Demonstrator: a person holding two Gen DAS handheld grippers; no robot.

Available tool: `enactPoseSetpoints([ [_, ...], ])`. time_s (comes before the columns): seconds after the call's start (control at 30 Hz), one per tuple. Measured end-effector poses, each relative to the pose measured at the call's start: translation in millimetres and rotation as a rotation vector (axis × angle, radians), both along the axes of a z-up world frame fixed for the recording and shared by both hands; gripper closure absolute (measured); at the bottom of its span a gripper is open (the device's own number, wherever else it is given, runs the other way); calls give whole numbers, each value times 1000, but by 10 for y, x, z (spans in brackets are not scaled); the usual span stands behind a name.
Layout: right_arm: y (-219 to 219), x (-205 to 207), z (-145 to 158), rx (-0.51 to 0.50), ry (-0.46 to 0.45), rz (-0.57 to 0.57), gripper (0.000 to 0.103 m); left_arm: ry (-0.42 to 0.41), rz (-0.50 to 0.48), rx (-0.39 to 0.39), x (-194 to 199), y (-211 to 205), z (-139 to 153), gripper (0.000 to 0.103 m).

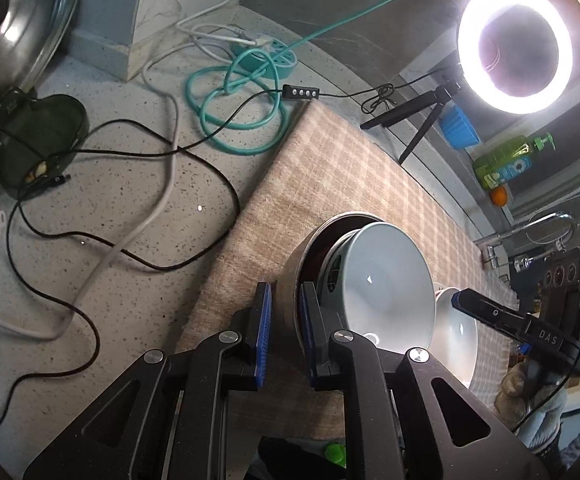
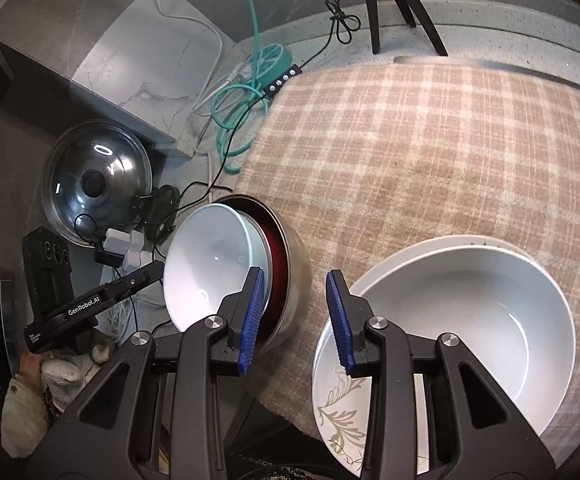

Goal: Organize plates and bowls
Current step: 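Grip the rim of the nested bowl stack with both grippers, then lift the nested bowl stack and carry it toward the plate stack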

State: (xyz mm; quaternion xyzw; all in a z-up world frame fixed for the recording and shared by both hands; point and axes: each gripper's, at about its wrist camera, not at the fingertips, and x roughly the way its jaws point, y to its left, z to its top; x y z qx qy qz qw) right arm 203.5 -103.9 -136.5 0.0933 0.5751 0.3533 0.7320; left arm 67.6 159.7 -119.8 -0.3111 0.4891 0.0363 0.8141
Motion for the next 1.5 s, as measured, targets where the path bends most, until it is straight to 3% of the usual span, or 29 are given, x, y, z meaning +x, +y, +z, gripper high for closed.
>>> enactPoseSetpoints([
  [0.8, 293, -60, -322, -51, 57, 20, 90, 27, -75, -14, 100, -80, -172, 90],
  [1.5, 329, -88, -255, -78, 31, 11, 90, 13, -108, 59, 136, -185, -76, 95],
])
